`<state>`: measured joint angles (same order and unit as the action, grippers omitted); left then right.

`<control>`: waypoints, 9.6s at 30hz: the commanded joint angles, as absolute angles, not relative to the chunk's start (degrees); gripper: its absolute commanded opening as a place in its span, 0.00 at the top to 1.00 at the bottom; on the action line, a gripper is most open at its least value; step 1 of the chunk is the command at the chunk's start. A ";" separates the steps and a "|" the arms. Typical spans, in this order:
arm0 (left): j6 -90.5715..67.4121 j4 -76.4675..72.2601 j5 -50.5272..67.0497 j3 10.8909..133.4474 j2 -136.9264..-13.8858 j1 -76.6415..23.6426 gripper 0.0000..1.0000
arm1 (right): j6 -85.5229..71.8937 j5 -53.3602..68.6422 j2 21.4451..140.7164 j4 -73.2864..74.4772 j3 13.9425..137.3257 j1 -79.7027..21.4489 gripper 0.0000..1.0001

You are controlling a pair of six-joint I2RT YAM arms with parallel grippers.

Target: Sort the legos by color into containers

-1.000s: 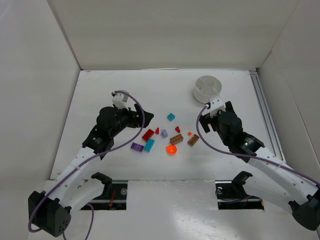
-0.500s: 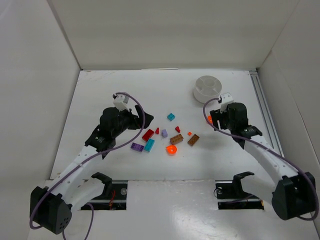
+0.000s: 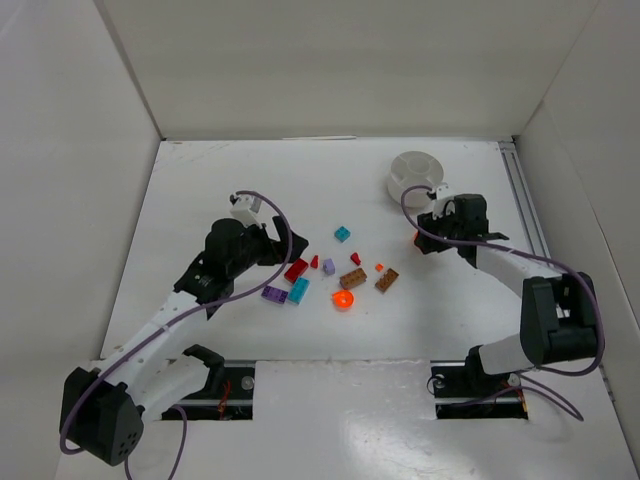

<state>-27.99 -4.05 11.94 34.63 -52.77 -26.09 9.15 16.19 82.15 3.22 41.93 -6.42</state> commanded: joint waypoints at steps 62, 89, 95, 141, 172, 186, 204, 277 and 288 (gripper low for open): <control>-27.25 -5.80 11.43 36.73 -56.51 -26.89 0.00 | 20.21 7.59 67.06 -4.05 48.41 -2.63 1.00; -26.72 -3.43 8.44 44.03 -69.52 -31.98 0.00 | 20.83 -20.47 100.89 0.62 79.62 -11.51 1.00; -26.19 -2.38 5.81 44.03 -71.19 -37.61 0.00 | 20.30 -21.09 104.58 0.62 81.56 -11.51 1.00; -48.96 -11.87 -7.74 35.86 -84.45 -54.93 0.62 | 11.87 -13.89 53.00 6.50 47.46 -14.33 0.30; -23.41 -2.73 -21.62 72.12 -90.94 -57.31 1.00 | 8.80 -28.47 37.71 23.37 44.30 -14.33 0.03; -9.14 0.73 -12.22 138.34 -133.68 -48.61 1.00 | -0.97 -37.87 32.88 31.20 40.35 -13.27 0.00; -13.36 -34.37 -9.14 141.33 -150.64 -46.23 1.00 | 1.49 -39.11 29.88 30.06 37.97 -13.27 0.00; -20.39 -24.97 -11.77 66.84 -84.93 -42.28 0.00 | 7.13 -17.77 49.72 15.21 47.53 -10.30 0.02; -28.65 -13.81 -12.48 39.74 -56.44 -42.28 0.00 | 3.35 2.27 87.32 8.71 72.06 -0.89 0.30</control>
